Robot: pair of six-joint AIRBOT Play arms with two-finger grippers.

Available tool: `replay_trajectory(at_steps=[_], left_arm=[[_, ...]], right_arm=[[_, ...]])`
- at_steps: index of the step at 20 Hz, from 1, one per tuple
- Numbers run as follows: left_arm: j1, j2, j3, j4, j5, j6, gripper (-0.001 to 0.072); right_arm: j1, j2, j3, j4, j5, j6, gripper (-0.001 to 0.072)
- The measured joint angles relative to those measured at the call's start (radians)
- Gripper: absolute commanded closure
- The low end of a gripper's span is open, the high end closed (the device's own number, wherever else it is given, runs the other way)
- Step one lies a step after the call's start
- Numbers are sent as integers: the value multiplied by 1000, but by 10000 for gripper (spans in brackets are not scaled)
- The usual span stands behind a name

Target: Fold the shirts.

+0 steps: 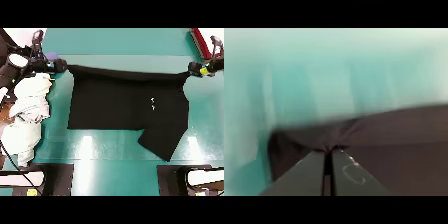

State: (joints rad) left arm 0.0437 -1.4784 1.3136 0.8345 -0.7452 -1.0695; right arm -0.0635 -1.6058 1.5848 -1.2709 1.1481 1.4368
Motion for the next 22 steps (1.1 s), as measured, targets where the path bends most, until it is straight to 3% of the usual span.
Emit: replay_trajectory(at_steps=[6,7,8,9,10,14,16,17,22], left_arm=[[0,-53,-58,84,-106,-27,677],[0,-60,-61,90,-116,-38,442],[0,-64,-62,93,-124,-53,147],[0,-67,-59,97,-135,-70,155],[1,-69,-52,98,-148,-87,215],[34,-59,8,106,-269,-121,215],[68,-26,14,108,-344,-129,216],[84,-3,0,110,-376,-131,216],[127,192,-279,171,-468,-177,216]], right_arm=[[6,49,-201,-27,-4,2,692],[6,53,-224,-27,-4,11,657],[7,55,-240,-27,-3,19,411],[7,58,-252,-30,0,24,207],[7,63,-261,-31,8,29,205],[-16,136,-278,-31,77,40,211],[-47,202,-281,-31,142,35,280],[-64,233,-282,-30,176,29,279],[-163,403,-364,116,309,-31,279]])
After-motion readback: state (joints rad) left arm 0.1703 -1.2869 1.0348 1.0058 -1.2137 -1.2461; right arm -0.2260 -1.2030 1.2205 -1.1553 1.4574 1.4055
